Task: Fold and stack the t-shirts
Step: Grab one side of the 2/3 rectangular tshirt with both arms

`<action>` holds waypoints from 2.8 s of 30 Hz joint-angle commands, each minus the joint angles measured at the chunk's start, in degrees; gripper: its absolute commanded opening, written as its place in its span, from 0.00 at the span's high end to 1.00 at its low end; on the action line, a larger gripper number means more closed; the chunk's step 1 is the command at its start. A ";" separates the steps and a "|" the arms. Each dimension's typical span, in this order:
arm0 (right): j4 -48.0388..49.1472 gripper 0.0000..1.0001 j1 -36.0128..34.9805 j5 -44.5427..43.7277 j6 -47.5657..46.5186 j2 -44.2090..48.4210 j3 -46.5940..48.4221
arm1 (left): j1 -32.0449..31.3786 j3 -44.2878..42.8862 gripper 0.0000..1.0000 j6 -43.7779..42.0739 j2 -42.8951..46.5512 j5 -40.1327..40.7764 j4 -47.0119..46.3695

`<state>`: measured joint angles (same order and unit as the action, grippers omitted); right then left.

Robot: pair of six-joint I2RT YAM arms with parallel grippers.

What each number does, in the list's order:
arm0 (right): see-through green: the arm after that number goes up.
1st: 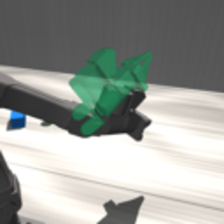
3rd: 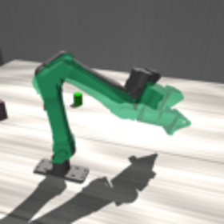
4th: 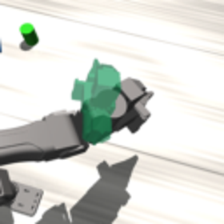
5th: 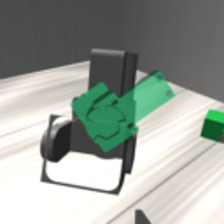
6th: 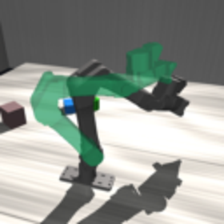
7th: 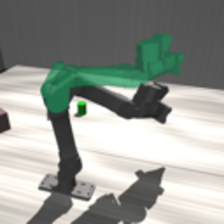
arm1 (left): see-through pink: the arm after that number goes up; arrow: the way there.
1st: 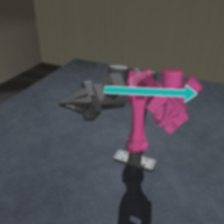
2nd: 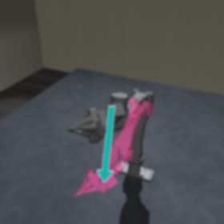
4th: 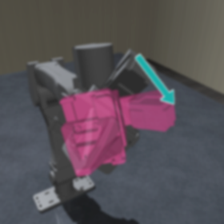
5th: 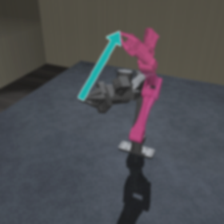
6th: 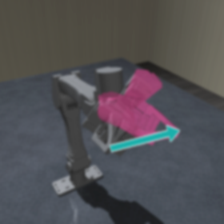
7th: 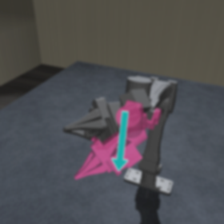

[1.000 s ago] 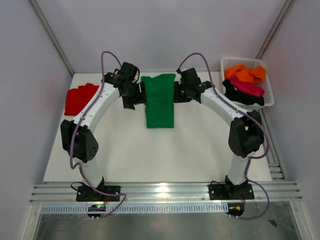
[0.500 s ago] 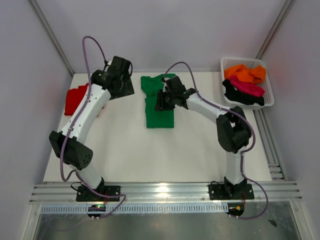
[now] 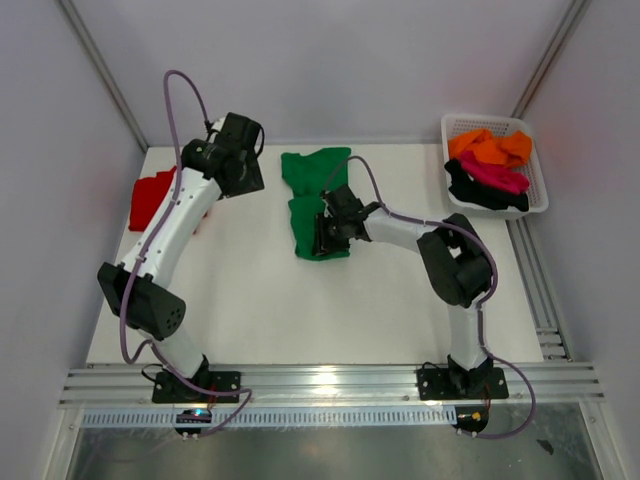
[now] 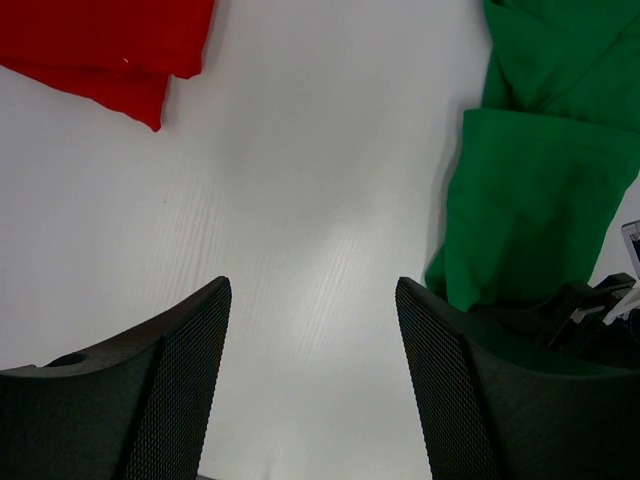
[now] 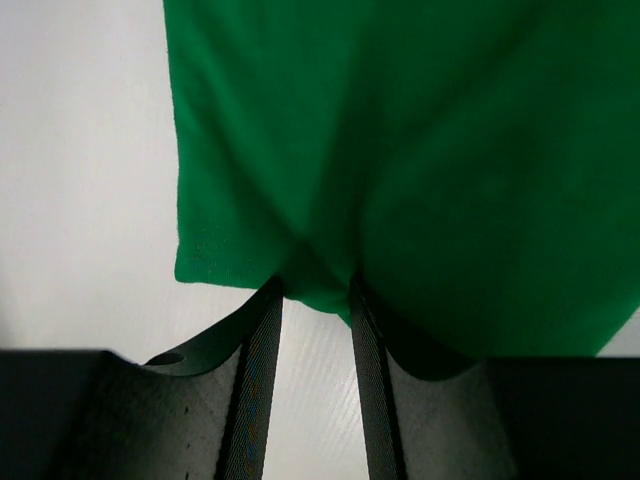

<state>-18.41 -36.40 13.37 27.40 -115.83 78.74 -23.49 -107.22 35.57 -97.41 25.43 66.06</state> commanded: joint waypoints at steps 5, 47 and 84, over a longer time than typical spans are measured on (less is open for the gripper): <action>-2.06 0.62 0.10 -5.55 -0.33 3.68 -3.86 | 0.37 -1.68 0.30 0.38 2.22 0.85 0.82; -11.20 0.62 -14.05 -5.10 12.42 18.53 -20.91 | 0.28 -3.17 0.30 0.11 -2.17 -1.35 1.08; 6.05 0.24 -13.35 -16.19 29.16 62.02 -52.75 | 0.37 1.49 0.31 1.25 -6.74 -8.11 -0.85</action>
<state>-21.28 -50.13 -2.37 50.17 -56.40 33.06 -23.49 -104.75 35.99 -103.66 18.52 66.24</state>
